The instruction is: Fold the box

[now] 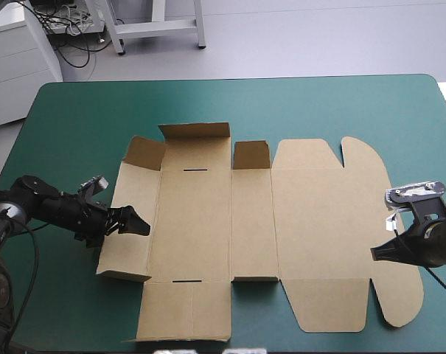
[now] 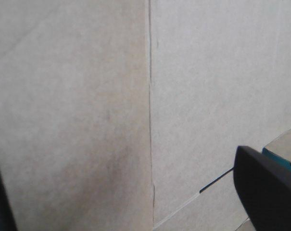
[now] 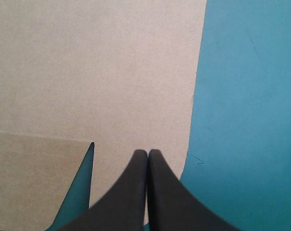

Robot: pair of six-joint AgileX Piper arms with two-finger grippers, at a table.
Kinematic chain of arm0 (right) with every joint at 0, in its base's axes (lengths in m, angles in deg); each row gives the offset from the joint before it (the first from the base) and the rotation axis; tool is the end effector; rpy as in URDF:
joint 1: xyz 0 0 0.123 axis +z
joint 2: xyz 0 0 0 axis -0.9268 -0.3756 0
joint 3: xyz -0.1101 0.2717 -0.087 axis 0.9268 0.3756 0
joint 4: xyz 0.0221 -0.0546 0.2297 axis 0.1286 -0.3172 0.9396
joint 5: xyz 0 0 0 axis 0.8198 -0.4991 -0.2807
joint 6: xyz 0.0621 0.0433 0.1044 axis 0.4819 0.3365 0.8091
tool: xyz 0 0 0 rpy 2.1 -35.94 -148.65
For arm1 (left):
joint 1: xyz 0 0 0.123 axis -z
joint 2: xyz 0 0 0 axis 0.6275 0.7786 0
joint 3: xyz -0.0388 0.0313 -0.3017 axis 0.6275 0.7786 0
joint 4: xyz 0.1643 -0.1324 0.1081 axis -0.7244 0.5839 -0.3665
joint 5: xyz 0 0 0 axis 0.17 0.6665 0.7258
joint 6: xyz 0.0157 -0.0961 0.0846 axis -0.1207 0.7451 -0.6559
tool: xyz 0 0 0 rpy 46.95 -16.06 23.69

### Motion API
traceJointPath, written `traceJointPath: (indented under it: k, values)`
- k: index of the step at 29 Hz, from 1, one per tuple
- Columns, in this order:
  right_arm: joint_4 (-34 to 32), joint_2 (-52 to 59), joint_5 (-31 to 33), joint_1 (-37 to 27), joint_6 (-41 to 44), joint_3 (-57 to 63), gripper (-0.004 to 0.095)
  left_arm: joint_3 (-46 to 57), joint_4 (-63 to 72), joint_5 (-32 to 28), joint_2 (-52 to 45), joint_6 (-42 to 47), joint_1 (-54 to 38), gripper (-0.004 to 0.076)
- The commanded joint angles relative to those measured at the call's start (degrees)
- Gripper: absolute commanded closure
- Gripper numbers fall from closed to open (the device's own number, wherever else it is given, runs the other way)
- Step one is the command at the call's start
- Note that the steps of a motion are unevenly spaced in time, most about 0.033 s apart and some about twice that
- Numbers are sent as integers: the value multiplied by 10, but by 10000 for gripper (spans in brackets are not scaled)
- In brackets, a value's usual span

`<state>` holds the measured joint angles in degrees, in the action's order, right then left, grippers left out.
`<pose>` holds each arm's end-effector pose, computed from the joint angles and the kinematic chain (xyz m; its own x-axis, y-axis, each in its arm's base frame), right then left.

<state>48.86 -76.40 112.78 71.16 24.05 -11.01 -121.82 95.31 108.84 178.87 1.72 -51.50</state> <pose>0.1370 -0.0053 0.3145 -0.8808 -0.2170 -0.4208 -0.1616 0.9732 -0.1635 0.2499 -0.0295 0.2098 -0.9979 -0.0051 -0.0642 0.0380 0.7587 -0.6503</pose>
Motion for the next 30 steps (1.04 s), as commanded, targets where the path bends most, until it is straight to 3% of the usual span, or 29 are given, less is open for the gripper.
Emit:
traceJointPath:
  k: [1, 4, 6, 7, 8, 12, 19, 24, 30]
  values:
    - [-9, 7, -12, -4, -1, -14, 931, 22, 15, 61, -14, -22, 5, 37]
    - [-9, 7, -12, -4, -1, -14, 931, 31, 11, 50, -14, -21, 5, 111]
    - [-9, 7, -11, -4, -1, -14, 931, 31, 15, 48, -14, -21, 5, 214]
    - [-9, 7, -11, -4, -1, -14, 931, 31, 17, 48, -14, -21, 5, 284]
    - [-9, 7, -11, -4, -1, -14, 931, 31, 18, 47, -14, -14, 5, 429]
    - [-9, 7, -9, -4, -1, -14, 931, 31, 22, 31, -14, 8, 5, 731]
    - [-7, 7, -9, -4, -1, -14, 931, 28, 65, 52, -15, 3, 5, 756]
    - [0, 7, -14, -4, -1, -14, 931, 16, 138, 63, -20, -62, 5, 756]
    - [8, 7, -14, -4, -1, -14, 931, -56, 132, 63, -45, -60, 43, 756]
